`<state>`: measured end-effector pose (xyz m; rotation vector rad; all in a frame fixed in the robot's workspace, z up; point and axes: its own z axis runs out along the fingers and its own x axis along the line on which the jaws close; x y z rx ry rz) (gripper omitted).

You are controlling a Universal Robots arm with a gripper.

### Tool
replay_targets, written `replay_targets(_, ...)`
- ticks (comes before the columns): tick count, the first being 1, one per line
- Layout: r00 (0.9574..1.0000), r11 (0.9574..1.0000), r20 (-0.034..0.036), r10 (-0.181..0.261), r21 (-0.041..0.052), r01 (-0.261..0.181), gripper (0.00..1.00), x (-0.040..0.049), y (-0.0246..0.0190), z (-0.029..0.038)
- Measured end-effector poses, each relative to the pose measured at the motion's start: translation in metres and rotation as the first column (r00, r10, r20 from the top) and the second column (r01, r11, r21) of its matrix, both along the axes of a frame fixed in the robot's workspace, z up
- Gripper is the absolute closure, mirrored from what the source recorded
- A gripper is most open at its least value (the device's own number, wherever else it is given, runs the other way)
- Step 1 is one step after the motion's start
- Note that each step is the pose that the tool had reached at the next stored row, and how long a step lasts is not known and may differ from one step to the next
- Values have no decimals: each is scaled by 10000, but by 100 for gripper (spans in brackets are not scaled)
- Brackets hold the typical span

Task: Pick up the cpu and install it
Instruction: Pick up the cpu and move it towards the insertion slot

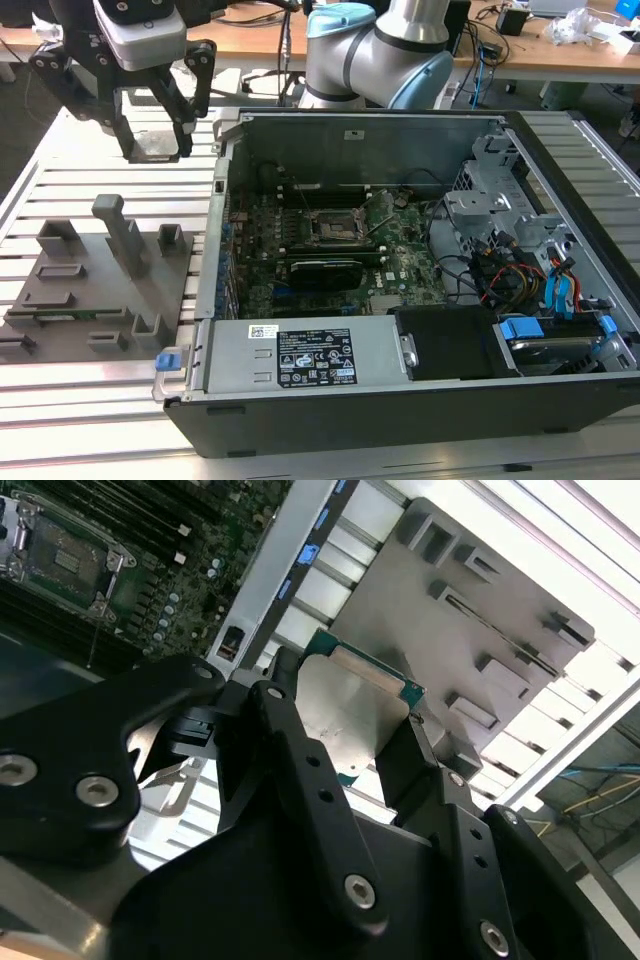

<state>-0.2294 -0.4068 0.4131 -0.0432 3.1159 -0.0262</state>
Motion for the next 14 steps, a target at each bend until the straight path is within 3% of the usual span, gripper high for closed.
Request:
replay_targets(6,10000,10000,-1,-1,-16,1,45,150,1,0)
replay_targets(14,10000,10000,-1,0,-26,0,45,278,1,0)
